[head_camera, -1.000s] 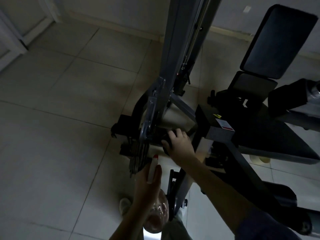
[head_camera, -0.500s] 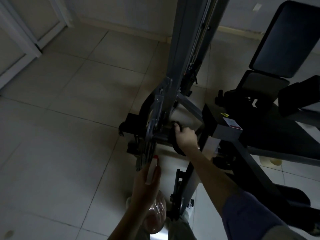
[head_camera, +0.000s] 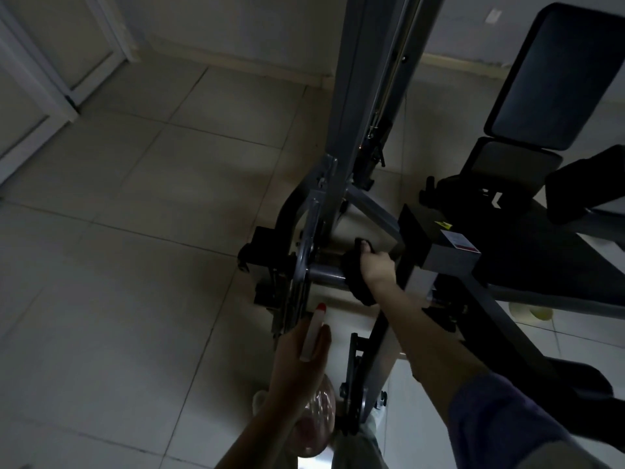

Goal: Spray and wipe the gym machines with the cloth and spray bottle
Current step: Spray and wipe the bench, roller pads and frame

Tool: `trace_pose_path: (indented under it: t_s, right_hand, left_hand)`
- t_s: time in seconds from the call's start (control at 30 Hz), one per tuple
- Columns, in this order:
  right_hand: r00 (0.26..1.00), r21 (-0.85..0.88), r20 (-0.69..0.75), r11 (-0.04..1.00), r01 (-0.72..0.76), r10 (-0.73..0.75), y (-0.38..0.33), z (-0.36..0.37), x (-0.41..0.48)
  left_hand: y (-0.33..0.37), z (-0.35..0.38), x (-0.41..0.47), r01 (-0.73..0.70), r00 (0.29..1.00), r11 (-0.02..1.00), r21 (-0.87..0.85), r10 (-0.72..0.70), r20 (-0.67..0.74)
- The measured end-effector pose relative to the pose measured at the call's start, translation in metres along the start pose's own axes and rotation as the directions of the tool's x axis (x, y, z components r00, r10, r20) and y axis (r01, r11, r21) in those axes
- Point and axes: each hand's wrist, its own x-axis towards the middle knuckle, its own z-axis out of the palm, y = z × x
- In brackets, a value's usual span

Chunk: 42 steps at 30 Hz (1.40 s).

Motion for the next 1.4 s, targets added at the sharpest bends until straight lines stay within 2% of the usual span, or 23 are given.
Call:
trace_pose_path:
  t_s: [0.07,0.1,0.13,0.2,0.23,0.27,0.37,0.4,0.47,0.6,0.67,0.73,0.8,0.87,0.9,0.93,0.97,1.0,1.03,1.07,1.13,1.3,1.4]
  right_hand:
    - [0.976,0.157,-0.119,0.967,0.202,-0.185,0.007,0.003,-0.016]
    - [0.919,0.091,-0.178,0.924,0.372,-0.353,0.016,0.008,-0.026]
    - [0.824,-0.103,-0.154,0.838,0.535,-0.545,0.027,0.014,-0.034]
    - [0.63,-0.579,0.055,0.489,0.652,-0.775,0.048,0.022,-0.04]
    - [0.609,-0.674,0.163,0.363,0.643,-0.777,0.053,0.021,-0.039]
    - [0.615,-0.701,0.252,0.297,0.648,-0.747,0.051,0.017,-0.037]
    - [0.645,-0.702,0.435,0.212,0.68,-0.629,0.037,-0.002,-0.028]
    - [0.668,-0.707,0.465,0.209,0.675,-0.581,0.031,-0.007,-0.023]
    - [0.733,-0.658,0.46,0.363,0.66,-0.501,0.016,-0.01,-0.012]
    - [0.843,-0.502,0.244,0.682,0.532,-0.479,0.008,0.003,-0.004]
    - [0.914,-0.342,0.123,0.848,0.405,-0.387,0.006,0.001,-0.005]
    - [0.948,-0.131,-0.039,0.942,0.31,-0.317,0.0,-0.009,-0.007]
    - [0.92,0.011,-0.151,0.93,0.368,-0.362,-0.007,-0.019,-0.016]
    - [0.896,0.035,0.008,0.896,0.443,-0.443,-0.011,-0.018,-0.03]
    - [0.862,-0.088,0.174,0.864,0.495,-0.476,-0.01,-0.012,-0.036]
    - [0.795,-0.319,0.347,0.734,0.6,-0.498,-0.008,-0.005,-0.038]
    - [0.731,-0.498,0.476,0.535,0.683,-0.489,-0.005,0.001,-0.039]
    - [0.684,-0.596,0.549,0.349,0.723,-0.48,-0.004,0.006,-0.037]
    - [0.672,-0.642,0.579,0.25,0.725,-0.461,-0.005,0.01,-0.035]
    - [0.687,-0.671,0.579,0.221,0.708,-0.439,-0.008,0.012,-0.033]
    - [0.713,-0.69,0.562,0.237,0.683,-0.42,-0.011,0.017,-0.028]
    - [0.747,-0.644,0.556,0.38,0.664,-0.363,-0.021,0.022,-0.023]
    - [0.746,-0.65,0.551,0.368,0.665,-0.374,-0.028,0.021,-0.025]
  left_hand:
    - [-0.001,-0.002,0.001,0.012,1.0,1.0,-0.024,-0.012,0.015]
    - [-0.003,-0.003,0.001,0.012,1.0,1.0,-0.027,-0.011,0.024]
    - [-0.003,-0.003,0.001,0.012,0.999,0.999,-0.032,-0.01,0.038]
    - [-0.002,-0.004,0.002,-0.005,0.999,0.999,-0.051,0.008,0.054]
    - [-0.003,-0.004,0.002,-0.004,0.999,0.999,-0.042,0.007,0.054]
    - [-0.003,-0.005,0.003,-0.007,0.998,0.999,-0.044,0.009,0.062]
    - [-0.004,-0.008,0.003,-0.004,0.994,0.999,-0.044,0.009,0.11]
    - [-0.004,-0.008,0.003,-0.003,0.993,0.999,-0.046,0.008,0.118]
    - [-0.003,-0.01,0.003,-0.015,0.993,0.999,-0.031,0.018,0.12]
    - [0.002,-0.013,0.005,-0.048,0.988,0.999,0.0,0.047,0.144]
    - [0.001,-0.015,0.005,-0.043,0.987,0.999,-0.021,0.046,0.152]
    - [0.001,-0.017,0.005,-0.03,0.986,0.999,-0.028,0.034,0.161]
    - [0.001,-0.015,0.005,-0.023,0.989,1.0,-0.008,0.024,0.149]
    - [-0.001,-0.009,0.006,-0.009,0.994,1.0,-0.001,0.009,0.111]
    - [0.0,-0.007,0.007,-0.001,0.995,1.0,0.006,0.0,0.103]
    - [0.0,-0.004,0.008,0.004,0.994,1.0,0.015,-0.006,0.105]
    - [0.0,-0.002,0.008,0.001,0.994,1.0,0.031,-0.004,0.111]
    - [0.0,-0.001,0.009,-0.004,0.994,0.999,0.041,-0.001,0.113]
    - [0.0,0.001,0.009,-0.004,0.994,0.999,0.037,0.0,0.113]
    - [0.0,0.002,0.01,0.005,0.994,1.0,0.025,-0.007,0.11]
    - [-0.001,0.002,0.011,0.034,0.995,0.999,0.017,-0.036,0.093]
    - [0.006,0.004,0.015,0.058,0.997,0.998,0.033,-0.06,0.05]
    - [0.006,0.006,0.017,0.05,0.999,0.999,0.013,-0.05,0.004]
